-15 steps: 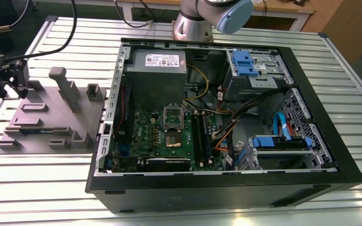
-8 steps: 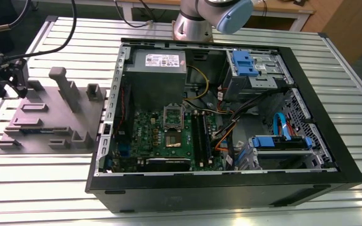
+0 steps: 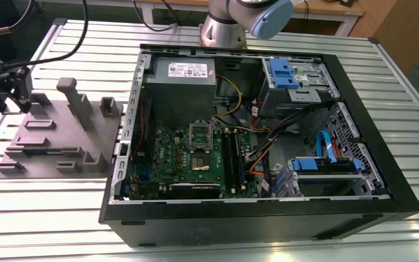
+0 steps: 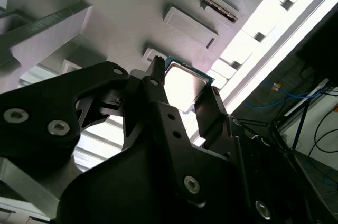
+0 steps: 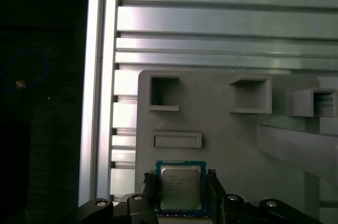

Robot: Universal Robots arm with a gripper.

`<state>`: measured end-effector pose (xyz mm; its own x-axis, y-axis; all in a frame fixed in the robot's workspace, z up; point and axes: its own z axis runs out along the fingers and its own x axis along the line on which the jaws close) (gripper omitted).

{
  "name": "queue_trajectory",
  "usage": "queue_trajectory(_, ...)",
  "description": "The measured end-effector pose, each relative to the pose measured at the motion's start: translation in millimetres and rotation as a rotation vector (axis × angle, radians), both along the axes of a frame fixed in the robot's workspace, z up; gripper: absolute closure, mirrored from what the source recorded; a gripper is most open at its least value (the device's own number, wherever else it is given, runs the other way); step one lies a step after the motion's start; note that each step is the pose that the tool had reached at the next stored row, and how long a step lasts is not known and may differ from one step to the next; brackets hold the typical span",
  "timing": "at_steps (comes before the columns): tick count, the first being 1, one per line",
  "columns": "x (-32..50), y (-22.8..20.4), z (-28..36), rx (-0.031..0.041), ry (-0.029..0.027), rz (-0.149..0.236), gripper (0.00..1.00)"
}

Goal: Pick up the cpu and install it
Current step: 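Pick up the cpu and move it towards the insertion slot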

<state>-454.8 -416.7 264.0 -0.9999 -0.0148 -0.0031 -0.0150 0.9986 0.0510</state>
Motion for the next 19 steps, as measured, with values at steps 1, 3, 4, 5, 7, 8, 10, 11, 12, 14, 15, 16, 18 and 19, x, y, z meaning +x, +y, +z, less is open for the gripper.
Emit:
queue_trajectory(1,0.0,0.0,0.3,0.0000,0.0000,0.000,0.53)
queue_trajectory(3,0.0,0.0,0.8,0.0000,0.0000,0.000,0.53)
queue_trajectory(4,0.0,0.0,1.1,0.0000,0.0000,0.000,0.53)
queue_trajectory(5,0.0,0.0,1.4,0.0000,0.0000,0.000,0.53)
queue_trajectory(7,0.0,0.0,1.9,0.0000,0.0000,0.000,0.53)
queue_trajectory(8,0.0,0.0,2.2,-0.0001,0.0001,0.000,0.53)
queue_trajectory(10,0.0,0.0,2.9,0.0000,0.0001,0.000,0.53)
queue_trajectory(11,0.0,0.0,3.2,0.0000,0.0000,0.000,0.53)
queue_trajectory(12,0.0,0.0,3.5,0.0000,0.0000,0.000,0.53)
queue_trajectory(14,0.0,0.0,4.1,0.0001,-0.0001,0.000,0.53)
queue_trajectory(15,0.0,0.0,4.3,0.0001,-0.0001,0.000,0.53)
queue_trajectory(16,0.0,0.0,4.6,0.0001,-0.0001,0.000,0.53)
queue_trajectory(18,0.0,0.0,5.1,0.0000,0.0000,0.000,0.53)
queue_trajectory(19,0.0,0.0,5.4,0.0000,0.0001,0.000,0.53)
